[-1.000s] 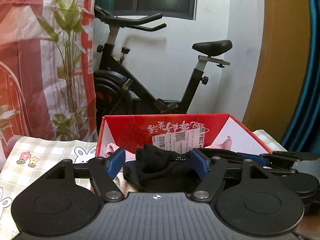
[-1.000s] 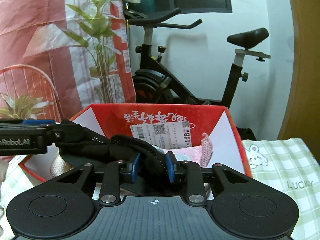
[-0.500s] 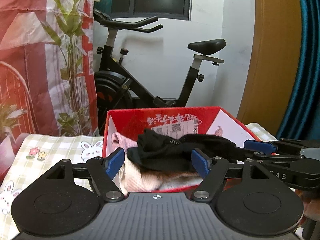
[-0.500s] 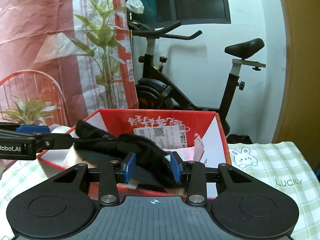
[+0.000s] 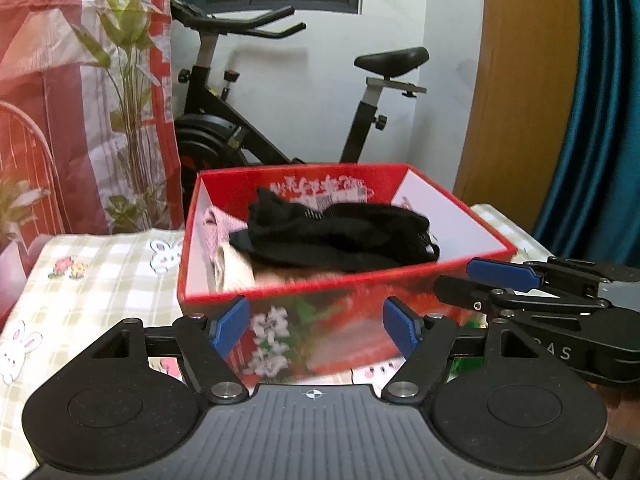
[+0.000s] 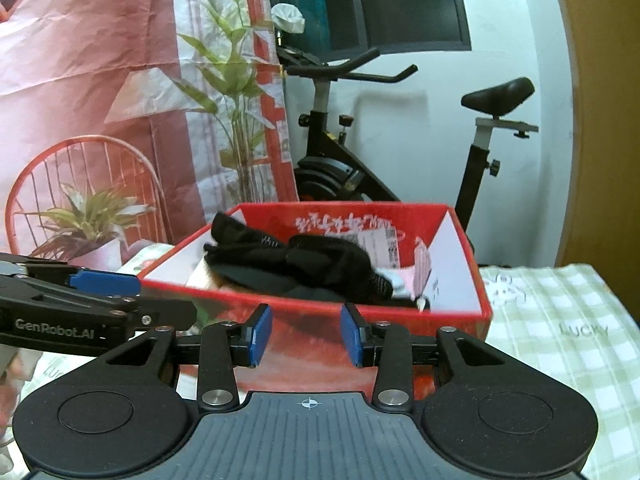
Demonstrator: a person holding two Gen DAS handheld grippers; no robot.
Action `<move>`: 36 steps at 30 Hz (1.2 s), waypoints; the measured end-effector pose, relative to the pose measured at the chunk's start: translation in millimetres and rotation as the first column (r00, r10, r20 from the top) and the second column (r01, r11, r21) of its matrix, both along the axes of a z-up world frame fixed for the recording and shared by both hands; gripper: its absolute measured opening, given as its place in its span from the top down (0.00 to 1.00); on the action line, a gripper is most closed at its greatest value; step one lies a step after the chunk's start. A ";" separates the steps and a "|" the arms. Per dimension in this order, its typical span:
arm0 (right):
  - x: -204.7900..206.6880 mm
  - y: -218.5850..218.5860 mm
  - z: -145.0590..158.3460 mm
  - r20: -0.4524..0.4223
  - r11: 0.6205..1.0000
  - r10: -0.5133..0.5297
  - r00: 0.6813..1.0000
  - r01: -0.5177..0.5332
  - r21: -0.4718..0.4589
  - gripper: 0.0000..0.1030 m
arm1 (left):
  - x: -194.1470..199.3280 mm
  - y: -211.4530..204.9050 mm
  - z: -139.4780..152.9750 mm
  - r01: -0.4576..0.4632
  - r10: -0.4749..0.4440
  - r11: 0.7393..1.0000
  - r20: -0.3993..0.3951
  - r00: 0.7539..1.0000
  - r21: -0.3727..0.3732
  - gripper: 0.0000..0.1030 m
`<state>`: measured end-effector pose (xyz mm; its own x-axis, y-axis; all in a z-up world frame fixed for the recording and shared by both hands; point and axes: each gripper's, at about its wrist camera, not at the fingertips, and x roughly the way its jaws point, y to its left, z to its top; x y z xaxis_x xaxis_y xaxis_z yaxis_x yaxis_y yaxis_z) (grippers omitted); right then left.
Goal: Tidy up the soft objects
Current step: 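Move both tools back down to the white foil pouch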
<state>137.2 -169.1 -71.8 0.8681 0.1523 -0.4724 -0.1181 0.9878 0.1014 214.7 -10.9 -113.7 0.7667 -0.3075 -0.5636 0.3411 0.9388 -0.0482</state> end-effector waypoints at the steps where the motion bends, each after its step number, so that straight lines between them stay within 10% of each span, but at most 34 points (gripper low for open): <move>1: -4.9 0.4 -2.6 -0.003 1.000 -0.004 1.000 0.004 0.011 0.66 | -2.0 0.7 -3.0 0.000 0.000 1.000 -0.009 1.000 -0.004 0.26; 20: -58.5 -10.4 -79.9 -0.225 0.992 -0.051 0.973 0.075 0.100 0.59 | -34.1 13.8 -88.9 0.009 -0.021 0.999 -0.234 0.972 -0.053 0.29; 36: -57.4 -5.0 -96.6 -0.282 0.991 0.005 0.959 0.034 0.133 0.52 | -39.9 21.6 -101.4 -0.008 -0.034 0.989 -0.283 0.959 -0.145 0.38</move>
<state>79.9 -174.1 -168.4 0.7056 0.2199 -0.6736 -0.0515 0.9640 0.2608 174.8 10.7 -215.0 0.5771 -0.4101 -0.7062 0.3059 0.9104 -0.2786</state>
